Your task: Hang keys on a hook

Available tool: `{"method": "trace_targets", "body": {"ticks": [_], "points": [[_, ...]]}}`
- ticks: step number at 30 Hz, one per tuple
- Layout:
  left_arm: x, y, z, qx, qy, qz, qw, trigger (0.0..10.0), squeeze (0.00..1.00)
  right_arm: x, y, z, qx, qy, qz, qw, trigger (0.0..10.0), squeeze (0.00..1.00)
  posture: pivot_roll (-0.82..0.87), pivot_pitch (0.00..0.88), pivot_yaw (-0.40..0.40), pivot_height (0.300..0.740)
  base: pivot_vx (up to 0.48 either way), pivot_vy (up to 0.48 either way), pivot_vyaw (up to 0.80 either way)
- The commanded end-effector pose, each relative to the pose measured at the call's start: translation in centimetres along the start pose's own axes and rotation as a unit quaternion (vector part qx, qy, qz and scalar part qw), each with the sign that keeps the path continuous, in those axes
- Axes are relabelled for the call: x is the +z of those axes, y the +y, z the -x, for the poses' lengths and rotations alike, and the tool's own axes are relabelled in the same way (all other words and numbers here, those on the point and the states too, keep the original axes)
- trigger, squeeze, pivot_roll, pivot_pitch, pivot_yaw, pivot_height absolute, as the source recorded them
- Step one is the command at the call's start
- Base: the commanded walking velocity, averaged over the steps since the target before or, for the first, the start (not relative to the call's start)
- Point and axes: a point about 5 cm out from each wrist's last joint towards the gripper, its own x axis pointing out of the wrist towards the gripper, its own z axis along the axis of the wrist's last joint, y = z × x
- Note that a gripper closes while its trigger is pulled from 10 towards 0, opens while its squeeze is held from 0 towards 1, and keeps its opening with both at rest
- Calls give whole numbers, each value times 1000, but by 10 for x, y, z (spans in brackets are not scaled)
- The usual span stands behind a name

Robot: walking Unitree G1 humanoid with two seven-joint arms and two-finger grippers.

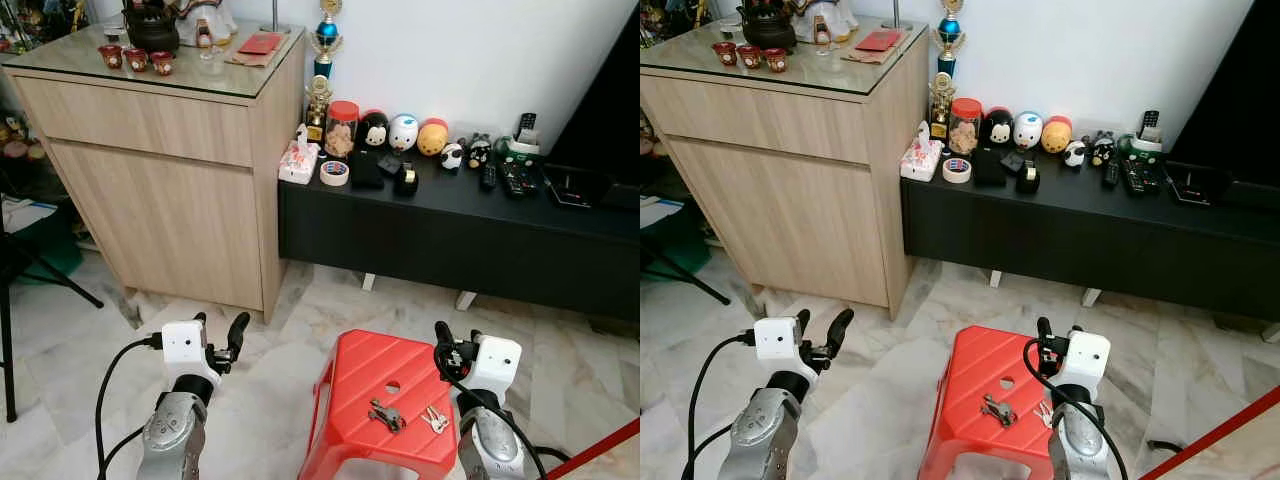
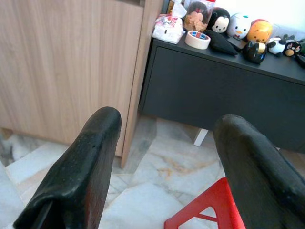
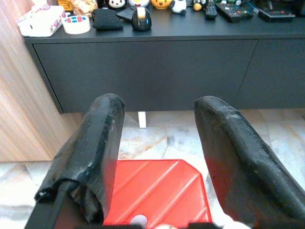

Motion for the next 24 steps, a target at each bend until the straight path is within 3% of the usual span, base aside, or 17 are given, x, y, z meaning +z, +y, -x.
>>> {"method": "trace_targets", "body": {"ticks": [1,5,24], "points": [[2,-2,-1,-1,-3,4,1000,10000,0,0,-3,0,-6,4,-4,1000,10000,0,40,0,-93,740,0,0,-731],[3,-1,-1,1,-4,3,1000,10000,0,0,-3,0,-7,4,-4,1000,10000,0,43,0,-93,740,0,0,-739],[6,-1,-2,4,-8,1,1000,10000,0,7,0,-4,1,-14,11,1000,10000,0,54,0,-82,740,0,0,0]]}}
